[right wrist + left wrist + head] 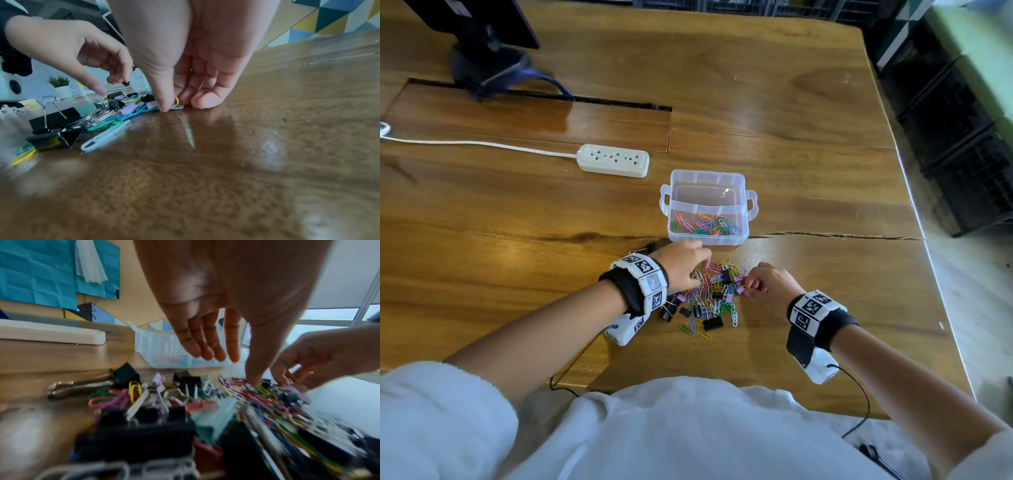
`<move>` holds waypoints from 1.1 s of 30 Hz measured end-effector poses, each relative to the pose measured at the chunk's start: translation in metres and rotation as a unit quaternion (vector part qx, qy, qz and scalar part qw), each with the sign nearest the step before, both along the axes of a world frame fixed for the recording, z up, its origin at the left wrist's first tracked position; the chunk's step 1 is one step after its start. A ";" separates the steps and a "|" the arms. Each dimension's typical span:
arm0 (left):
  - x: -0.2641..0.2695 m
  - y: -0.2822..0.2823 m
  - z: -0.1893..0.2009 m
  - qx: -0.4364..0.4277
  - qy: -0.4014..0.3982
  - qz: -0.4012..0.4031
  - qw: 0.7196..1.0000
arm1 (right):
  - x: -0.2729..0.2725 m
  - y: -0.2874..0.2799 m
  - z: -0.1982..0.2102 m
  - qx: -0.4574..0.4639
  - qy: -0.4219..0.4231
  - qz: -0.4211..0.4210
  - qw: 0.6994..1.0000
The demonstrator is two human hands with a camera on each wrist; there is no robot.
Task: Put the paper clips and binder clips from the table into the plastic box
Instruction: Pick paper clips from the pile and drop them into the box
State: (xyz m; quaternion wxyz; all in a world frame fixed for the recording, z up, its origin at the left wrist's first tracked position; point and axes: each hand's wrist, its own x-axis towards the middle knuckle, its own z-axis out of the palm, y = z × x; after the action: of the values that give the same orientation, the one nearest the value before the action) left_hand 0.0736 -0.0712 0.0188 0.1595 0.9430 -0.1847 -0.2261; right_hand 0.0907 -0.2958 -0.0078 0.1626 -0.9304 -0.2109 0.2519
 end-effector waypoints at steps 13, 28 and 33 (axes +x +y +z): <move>-0.029 -0.019 -0.025 0.006 -0.004 0.061 0.998 | -0.007 0.003 0.005 -0.025 -0.005 0.019 0.999; -0.023 -0.019 -0.025 -0.063 0.035 0.139 0.988 | 0.003 0.002 0.003 -0.044 0.015 0.010 0.999; -0.017 -0.013 -0.018 -0.063 0.060 0.147 0.985 | 0.017 0.009 0.016 -0.019 0.001 -0.005 1.000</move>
State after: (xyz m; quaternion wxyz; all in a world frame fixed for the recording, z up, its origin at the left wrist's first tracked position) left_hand 0.0564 -0.0842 0.0005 0.2609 0.9328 -0.0485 -0.2440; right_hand 0.1076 -0.2870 0.0083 0.1463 -0.9342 -0.2009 0.2558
